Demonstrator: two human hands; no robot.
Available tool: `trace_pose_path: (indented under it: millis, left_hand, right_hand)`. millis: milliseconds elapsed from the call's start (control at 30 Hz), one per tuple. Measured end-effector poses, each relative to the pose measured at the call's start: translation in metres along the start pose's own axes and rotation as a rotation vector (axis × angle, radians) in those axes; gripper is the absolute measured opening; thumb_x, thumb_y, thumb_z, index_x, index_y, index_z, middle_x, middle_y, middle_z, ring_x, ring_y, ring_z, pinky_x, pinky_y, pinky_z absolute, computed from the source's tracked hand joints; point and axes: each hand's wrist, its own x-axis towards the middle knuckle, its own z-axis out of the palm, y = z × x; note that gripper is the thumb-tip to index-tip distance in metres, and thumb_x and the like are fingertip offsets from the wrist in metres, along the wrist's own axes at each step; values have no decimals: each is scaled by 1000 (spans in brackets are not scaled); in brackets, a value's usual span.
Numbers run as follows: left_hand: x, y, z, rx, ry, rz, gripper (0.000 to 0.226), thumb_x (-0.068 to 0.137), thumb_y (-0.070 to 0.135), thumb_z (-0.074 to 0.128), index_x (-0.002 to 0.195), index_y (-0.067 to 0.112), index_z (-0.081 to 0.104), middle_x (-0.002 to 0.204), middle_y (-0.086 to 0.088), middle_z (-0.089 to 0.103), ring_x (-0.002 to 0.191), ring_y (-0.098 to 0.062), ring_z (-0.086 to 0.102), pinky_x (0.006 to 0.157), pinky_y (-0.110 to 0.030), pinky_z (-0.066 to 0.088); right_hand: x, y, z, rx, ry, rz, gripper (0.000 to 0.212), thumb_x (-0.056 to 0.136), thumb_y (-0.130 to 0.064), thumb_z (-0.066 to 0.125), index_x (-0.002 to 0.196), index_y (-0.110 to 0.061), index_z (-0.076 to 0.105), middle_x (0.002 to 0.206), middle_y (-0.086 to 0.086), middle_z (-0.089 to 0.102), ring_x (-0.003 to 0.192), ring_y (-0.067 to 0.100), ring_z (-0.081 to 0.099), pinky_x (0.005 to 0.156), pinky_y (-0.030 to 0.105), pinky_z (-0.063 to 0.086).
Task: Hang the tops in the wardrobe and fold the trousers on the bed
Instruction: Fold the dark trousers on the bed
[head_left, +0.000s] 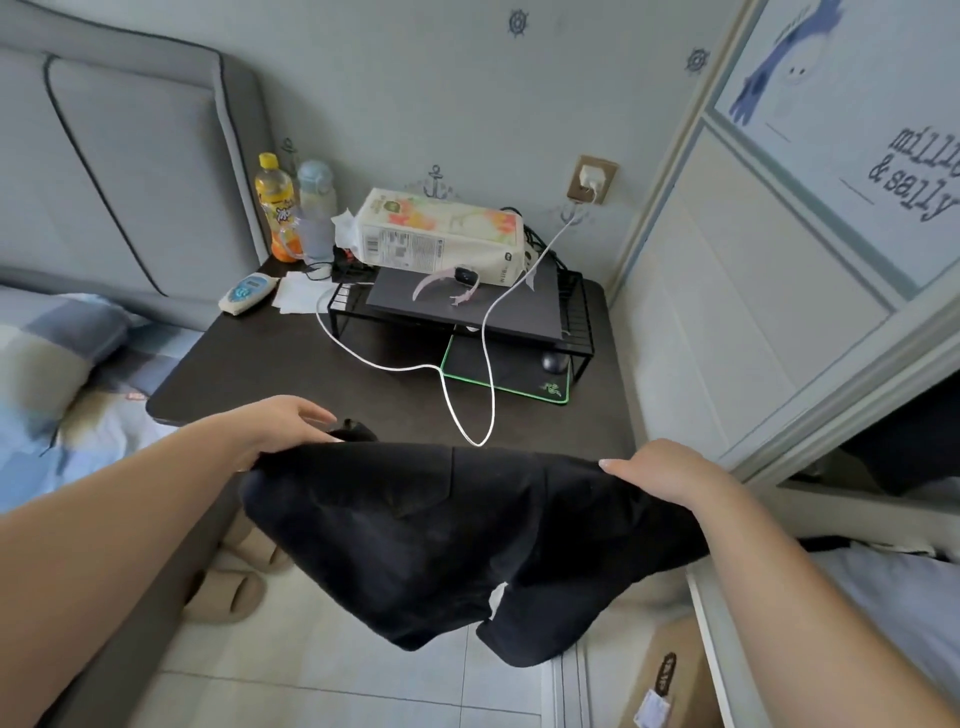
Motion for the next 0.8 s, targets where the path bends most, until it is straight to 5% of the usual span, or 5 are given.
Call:
trace_pose_path:
  millis: [67, 300, 467, 600, 800]
  left_hand:
    - [-8, 1, 0, -73, 39, 67, 33, 74, 25, 81, 104, 27, 68, 113, 2, 66, 105, -21, 62, 100, -41, 47]
    - [-58, -10, -20, -536, 86, 242, 23, 81, 11, 72, 103, 18, 70, 117, -8, 67, 104, -23, 66, 88, -37, 56]
    - [-115, -19, -27, -816, 243, 403, 9, 89, 2, 59, 90, 11, 60, 80, -5, 68, 64, -9, 68, 55, -18, 55]
    - [-155, -43, -52, -787, 490, 497, 19, 90, 7, 60, 79, 20, 51, 69, 1, 61, 66, -16, 59, 55, -25, 47]
    - [-229, -99, -68, -546, 635, 503, 41, 92, 2, 55, 66, 30, 67, 69, 15, 64, 72, -13, 58, 69, -26, 45]
  right_hand:
    - [2, 4, 4, -31, 95, -76, 42, 93, -47, 50, 70, -13, 55, 75, 4, 57, 73, 22, 55, 66, 30, 39]
    - [-36, 16, -5, 477, 339, -273, 21, 87, -34, 65, 79, -15, 62, 77, 3, 64, 77, 23, 60, 64, 29, 40]
    - [-96, -4, -14, 1111, 136, -391, 72, 34, -62, 86, 83, -14, 66, 81, 6, 69, 73, 18, 64, 67, 32, 47]
    - [-135, -55, -4, 1469, -22, -506, 68, 31, -40, 92, 87, -14, 63, 84, 8, 68, 70, 15, 66, 59, 25, 56]
    - [-211, -180, 31, 1767, -168, -642, 10, 86, -8, 58, 89, -13, 66, 84, 6, 74, 75, 15, 71, 64, 27, 59]
